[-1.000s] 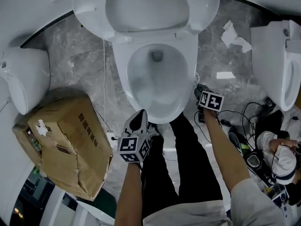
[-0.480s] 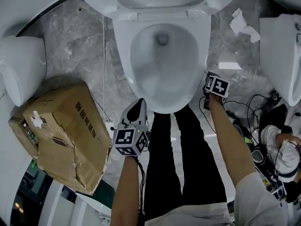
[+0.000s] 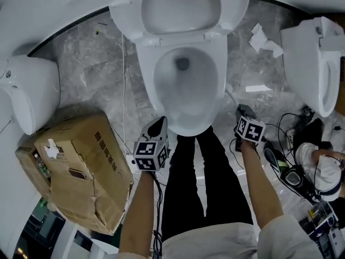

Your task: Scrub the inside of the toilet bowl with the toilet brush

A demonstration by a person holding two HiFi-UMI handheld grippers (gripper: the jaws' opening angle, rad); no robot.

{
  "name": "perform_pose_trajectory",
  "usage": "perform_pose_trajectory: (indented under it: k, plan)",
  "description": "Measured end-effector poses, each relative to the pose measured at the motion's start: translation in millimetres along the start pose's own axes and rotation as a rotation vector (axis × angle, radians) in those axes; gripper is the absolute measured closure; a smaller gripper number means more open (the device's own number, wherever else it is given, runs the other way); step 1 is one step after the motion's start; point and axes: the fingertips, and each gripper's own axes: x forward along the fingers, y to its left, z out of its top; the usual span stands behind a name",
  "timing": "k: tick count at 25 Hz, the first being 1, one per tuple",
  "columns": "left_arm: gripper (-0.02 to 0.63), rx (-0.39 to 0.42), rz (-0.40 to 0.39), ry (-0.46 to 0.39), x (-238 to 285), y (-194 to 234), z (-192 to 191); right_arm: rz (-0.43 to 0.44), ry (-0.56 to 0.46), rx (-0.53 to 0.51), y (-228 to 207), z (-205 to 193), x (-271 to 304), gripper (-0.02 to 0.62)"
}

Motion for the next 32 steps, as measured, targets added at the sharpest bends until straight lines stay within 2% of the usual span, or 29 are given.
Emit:
perform_pose_trajectory:
  k: [7, 12, 15, 17, 19, 22, 26, 28, 30, 32]
  plan:
    - [0.580, 0.104, -0.035, 0.004, -48.4, -34.3, 39.3, 0.020, -0.079, 0.024, 5.5, 13.7, -112.5, 0.410]
    - [0.580, 0.073, -0.010, 0.000, -92.1, -53.6, 51.1, 0.026, -0.203, 0.016, 10.5, 49.4, -189.2, 0.411]
    - [0.580, 0.047, -0.011, -0.010, -107.6, -63.8, 52.4, 0.106, -0.303, -0.036, 33.6, 72.2, -223.4, 0.410]
    - [0.580, 0.040, -0.020, -0.017, -110.6, -70.8, 52.4, 0.186, -0.327, -0.118, 58.9, 80.9, -230.9, 0.410]
    - [0.580, 0.038, -0.036, -0.031, -107.3, -82.0, 53.5, 0.234, -0.310, -0.234, 80.7, 84.6, -225.2, 0.410]
    - [0.578, 0.060, -0.051, -0.039, -98.7, -92.1, 54.9, 0.252, -0.253, -0.391, 108.3, 80.4, -196.5, 0.410]
    - [0.578, 0.192, -0.033, -0.014, -98.0, -99.4, 47.8, 0.238, -0.134, -0.624, 128.0, 48.9, -152.0, 0.410]
    - [0.578, 0.224, -0.032, -0.011, -99.7, -99.4, 47.5, 0.208, -0.067, -0.739, 126.5, 33.9, -139.2, 0.411]
    - [0.578, 0.213, -0.023, -0.016, -102.3, -93.7, 43.9, 0.207, 0.013, -0.791, 121.9, 12.9, -131.3, 0.411]
    - [0.578, 0.200, -0.006, -0.023, -105.8, -86.2, 38.7, 0.245, 0.102, -0.799, 119.3, -13.6, -127.6, 0.411]
